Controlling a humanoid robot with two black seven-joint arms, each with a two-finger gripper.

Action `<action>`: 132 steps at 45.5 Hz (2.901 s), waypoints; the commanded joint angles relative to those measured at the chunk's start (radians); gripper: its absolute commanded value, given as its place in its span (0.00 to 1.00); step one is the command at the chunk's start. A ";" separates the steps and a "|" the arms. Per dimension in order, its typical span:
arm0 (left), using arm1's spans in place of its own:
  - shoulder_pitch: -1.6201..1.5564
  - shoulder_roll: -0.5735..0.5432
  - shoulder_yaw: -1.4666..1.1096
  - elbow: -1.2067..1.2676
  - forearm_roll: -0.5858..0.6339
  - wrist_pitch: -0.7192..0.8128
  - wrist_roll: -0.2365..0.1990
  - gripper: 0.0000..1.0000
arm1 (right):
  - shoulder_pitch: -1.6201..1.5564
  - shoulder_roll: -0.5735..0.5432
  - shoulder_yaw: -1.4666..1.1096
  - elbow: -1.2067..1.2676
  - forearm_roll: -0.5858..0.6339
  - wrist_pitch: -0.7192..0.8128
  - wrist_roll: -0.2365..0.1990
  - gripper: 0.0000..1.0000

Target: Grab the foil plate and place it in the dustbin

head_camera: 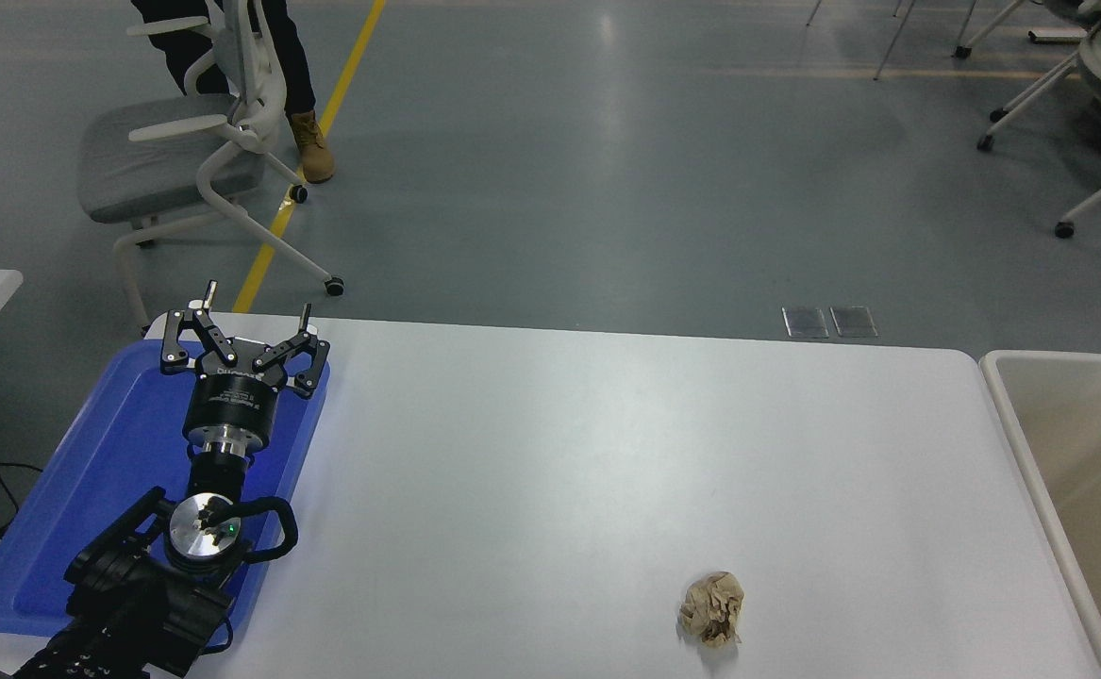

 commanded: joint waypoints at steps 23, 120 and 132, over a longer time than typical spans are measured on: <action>0.000 0.000 0.000 0.000 -0.002 0.000 -0.001 1.00 | -0.355 0.154 0.019 -0.160 0.120 -0.414 -0.252 0.00; 0.000 0.000 0.000 0.000 0.000 -0.002 -0.001 1.00 | 0.326 0.072 -0.177 0.564 0.126 -0.420 -0.304 1.00; 0.000 0.000 0.000 0.000 0.000 -0.002 0.001 1.00 | 0.576 0.047 -0.212 0.926 0.125 -0.413 -0.365 1.00</action>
